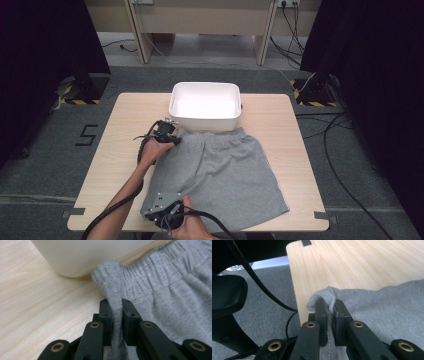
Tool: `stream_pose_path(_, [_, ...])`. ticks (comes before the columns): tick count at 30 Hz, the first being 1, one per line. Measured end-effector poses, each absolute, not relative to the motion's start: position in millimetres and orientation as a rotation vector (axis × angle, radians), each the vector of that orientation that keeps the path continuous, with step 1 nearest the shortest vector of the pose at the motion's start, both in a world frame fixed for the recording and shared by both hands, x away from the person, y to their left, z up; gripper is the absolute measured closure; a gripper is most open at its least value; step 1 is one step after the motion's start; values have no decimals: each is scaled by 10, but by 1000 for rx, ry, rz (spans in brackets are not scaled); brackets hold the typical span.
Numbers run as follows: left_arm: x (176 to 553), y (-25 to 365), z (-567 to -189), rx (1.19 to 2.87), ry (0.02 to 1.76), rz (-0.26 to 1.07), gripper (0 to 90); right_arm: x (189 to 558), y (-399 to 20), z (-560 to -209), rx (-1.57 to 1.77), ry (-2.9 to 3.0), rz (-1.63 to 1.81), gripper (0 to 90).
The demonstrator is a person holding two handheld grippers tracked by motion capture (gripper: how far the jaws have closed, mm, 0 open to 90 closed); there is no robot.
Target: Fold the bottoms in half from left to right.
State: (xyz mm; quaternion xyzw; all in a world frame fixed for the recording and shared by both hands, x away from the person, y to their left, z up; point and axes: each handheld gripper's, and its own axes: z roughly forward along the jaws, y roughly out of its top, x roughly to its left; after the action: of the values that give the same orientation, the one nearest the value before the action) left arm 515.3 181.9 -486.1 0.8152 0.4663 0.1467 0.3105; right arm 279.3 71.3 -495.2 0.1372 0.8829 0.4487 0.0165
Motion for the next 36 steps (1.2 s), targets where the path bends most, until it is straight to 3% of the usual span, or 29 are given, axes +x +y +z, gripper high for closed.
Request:
stream_pose_path(13, [5137,1754,-4509,2144,1218,371,797,2802,494,-4698,432,2691,1480,845])
stream_pose_path(36, [5117,1320,-4016,2162,1186,357,798,2804,-381,-4459,594,2535,1577,850])
